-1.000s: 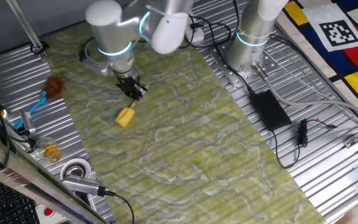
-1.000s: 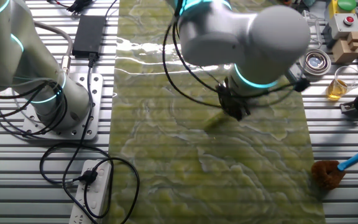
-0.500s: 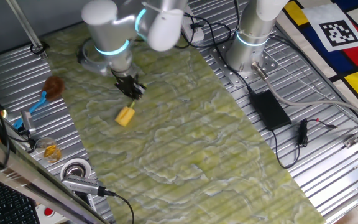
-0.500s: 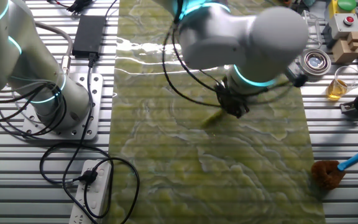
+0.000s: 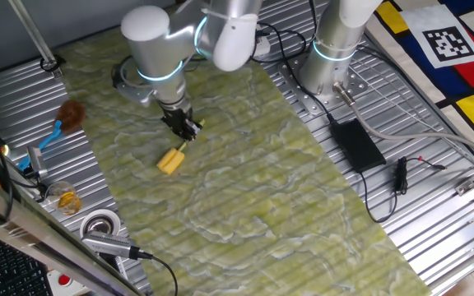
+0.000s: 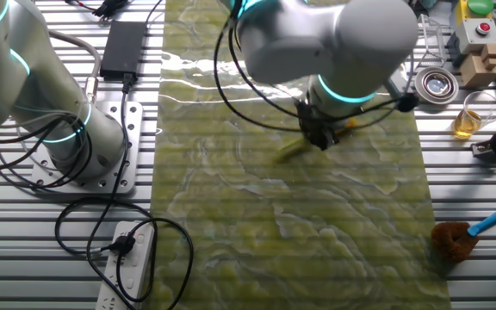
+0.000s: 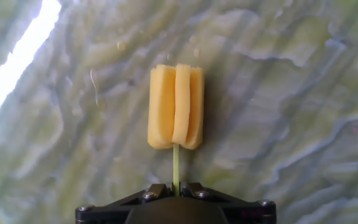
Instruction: Scrub the table with a brush
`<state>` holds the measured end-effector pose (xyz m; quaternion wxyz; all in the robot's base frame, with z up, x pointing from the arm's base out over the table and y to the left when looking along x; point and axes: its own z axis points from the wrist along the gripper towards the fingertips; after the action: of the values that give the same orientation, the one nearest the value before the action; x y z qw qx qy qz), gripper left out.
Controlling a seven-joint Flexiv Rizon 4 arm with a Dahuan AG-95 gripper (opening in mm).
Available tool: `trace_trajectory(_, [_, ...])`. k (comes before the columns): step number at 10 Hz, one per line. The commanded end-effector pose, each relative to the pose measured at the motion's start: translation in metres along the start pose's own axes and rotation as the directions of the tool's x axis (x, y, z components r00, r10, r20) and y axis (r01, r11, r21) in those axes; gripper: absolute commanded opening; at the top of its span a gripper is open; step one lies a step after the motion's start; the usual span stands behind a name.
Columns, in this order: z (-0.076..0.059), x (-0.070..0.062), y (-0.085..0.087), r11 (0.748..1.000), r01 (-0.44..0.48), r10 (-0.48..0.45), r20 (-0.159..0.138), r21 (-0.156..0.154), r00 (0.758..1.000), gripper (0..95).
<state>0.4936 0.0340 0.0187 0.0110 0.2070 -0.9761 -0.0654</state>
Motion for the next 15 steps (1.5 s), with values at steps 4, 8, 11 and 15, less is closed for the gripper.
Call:
trace_trajectory(4, [-0.0083,-0.0183,0.0295,0.994,-0.110,0.110,0.000,-0.015,0.994,0.0])
trace_trajectory(8, [-0.0083,-0.0183,0.0295,0.991,0.124,-0.122,-0.044,0.056,0.992,0.0])
trace_trajectory(11, [-0.0083,-0.0183,0.0295,0.944,0.321,-0.316,-0.077,0.072,0.946,0.0])
trace_trajectory(15, [-0.0083,-0.0183,0.0295,0.945,0.324,-0.320,-0.069,0.049,0.945,0.0])
